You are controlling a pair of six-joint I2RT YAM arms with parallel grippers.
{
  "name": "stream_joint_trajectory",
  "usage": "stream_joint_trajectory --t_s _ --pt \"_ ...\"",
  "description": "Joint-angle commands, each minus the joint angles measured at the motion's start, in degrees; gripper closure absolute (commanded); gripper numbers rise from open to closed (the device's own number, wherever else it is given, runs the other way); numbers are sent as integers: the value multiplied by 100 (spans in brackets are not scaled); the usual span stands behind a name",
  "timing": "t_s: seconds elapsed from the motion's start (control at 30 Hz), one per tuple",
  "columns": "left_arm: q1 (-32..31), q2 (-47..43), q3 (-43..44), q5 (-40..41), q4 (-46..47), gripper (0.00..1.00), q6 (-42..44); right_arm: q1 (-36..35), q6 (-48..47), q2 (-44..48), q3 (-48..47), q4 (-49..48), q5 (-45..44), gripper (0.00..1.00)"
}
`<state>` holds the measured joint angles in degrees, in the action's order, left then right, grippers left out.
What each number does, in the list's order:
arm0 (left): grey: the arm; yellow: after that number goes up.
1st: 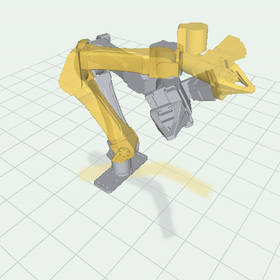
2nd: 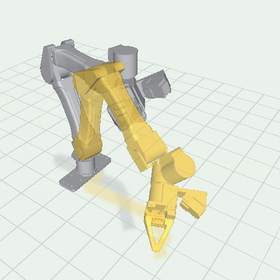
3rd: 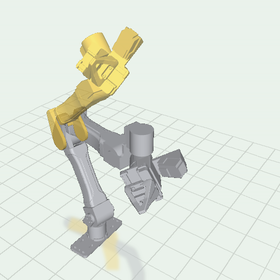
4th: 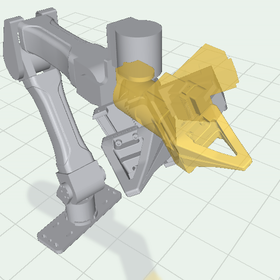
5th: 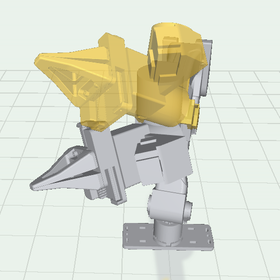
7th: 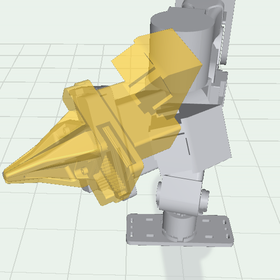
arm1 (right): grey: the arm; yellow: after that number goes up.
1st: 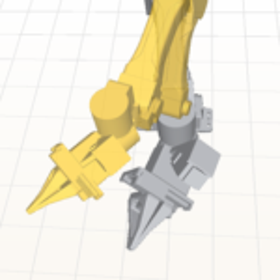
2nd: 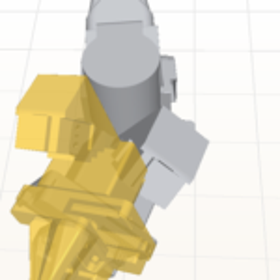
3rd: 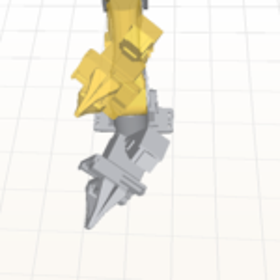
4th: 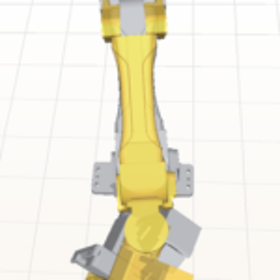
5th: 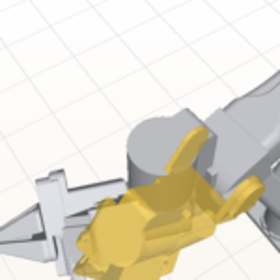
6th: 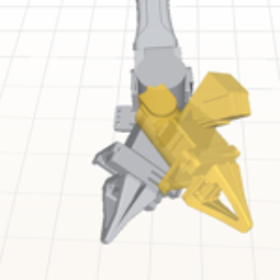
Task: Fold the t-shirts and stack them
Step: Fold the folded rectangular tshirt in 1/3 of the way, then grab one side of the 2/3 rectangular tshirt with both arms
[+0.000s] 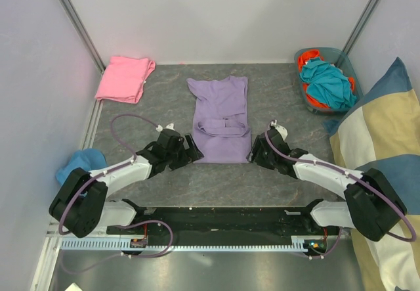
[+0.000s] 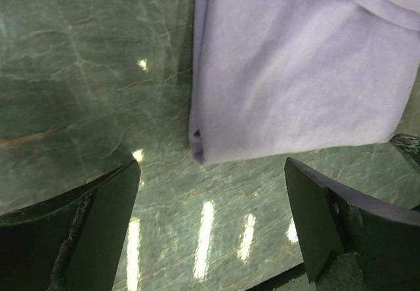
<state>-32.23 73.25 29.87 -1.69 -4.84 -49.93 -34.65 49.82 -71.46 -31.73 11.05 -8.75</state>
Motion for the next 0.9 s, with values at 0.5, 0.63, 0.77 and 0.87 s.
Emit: stream_joint_trajectory --t_s 0.5,0.63,0.77,0.87 --pt "-47 919 2 126 792 0 -157 -24 142 -737 96 -920 190 46" --pt "-56 980 -34 108 792 5 -157 -24 168 -816 105 -1008 225 49" --pt "-56 972 -121 82 722 9 -122 -15 194 -861 105 -1061 278 51" --pt "-56 884 -200 134 546 10 -105 -15 203 -878 105 -1061 287 51"
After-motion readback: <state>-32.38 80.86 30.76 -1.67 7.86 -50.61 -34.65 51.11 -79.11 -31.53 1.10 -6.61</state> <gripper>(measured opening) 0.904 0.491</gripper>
